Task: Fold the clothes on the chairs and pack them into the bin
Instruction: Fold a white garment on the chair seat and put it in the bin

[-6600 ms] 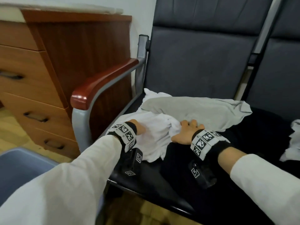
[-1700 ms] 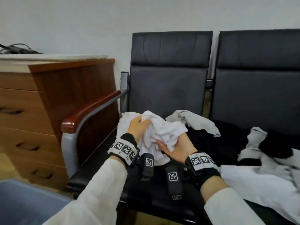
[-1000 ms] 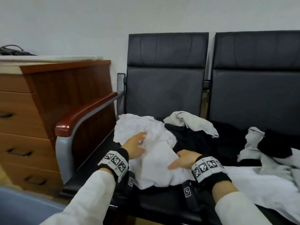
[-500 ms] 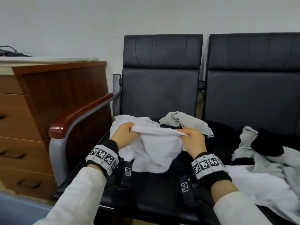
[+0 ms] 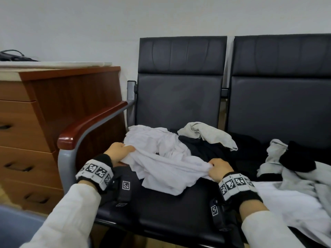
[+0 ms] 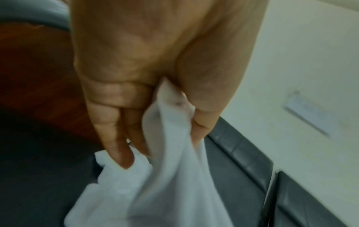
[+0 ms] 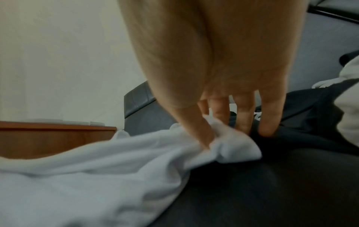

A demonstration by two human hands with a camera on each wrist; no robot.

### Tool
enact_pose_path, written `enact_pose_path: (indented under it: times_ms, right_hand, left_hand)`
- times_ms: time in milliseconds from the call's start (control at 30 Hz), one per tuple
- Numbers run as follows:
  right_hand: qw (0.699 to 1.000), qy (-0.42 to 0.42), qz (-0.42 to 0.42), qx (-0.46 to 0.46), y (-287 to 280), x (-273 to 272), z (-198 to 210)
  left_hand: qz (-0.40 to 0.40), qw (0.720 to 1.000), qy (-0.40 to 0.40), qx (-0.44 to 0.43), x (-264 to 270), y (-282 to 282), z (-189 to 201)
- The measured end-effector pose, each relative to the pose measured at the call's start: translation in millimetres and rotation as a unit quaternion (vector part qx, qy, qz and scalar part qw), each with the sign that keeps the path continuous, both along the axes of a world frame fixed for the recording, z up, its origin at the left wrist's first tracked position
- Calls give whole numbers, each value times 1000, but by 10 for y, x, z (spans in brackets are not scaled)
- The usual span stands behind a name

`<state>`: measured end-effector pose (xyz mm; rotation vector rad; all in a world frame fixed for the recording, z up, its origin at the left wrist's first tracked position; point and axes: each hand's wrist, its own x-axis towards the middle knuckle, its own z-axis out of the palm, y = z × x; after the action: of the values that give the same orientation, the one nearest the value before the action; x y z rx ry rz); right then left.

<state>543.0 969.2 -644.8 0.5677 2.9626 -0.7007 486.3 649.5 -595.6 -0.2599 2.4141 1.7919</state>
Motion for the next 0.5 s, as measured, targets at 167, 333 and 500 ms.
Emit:
enact_pose_path:
  times_ms: [167,333,500]
  right_hand:
    - [982,104,-128,-97,121,29,134]
    - [959,113,-147,-216,91,21,115]
    - [970,171,-132,-109,180,46,136]
  left_hand:
    - [58,990,60,114,-7,-44,109]
    - [168,967,181,-67,-45,-98,147]
    - [134,983,93,-87,-125,-114,119]
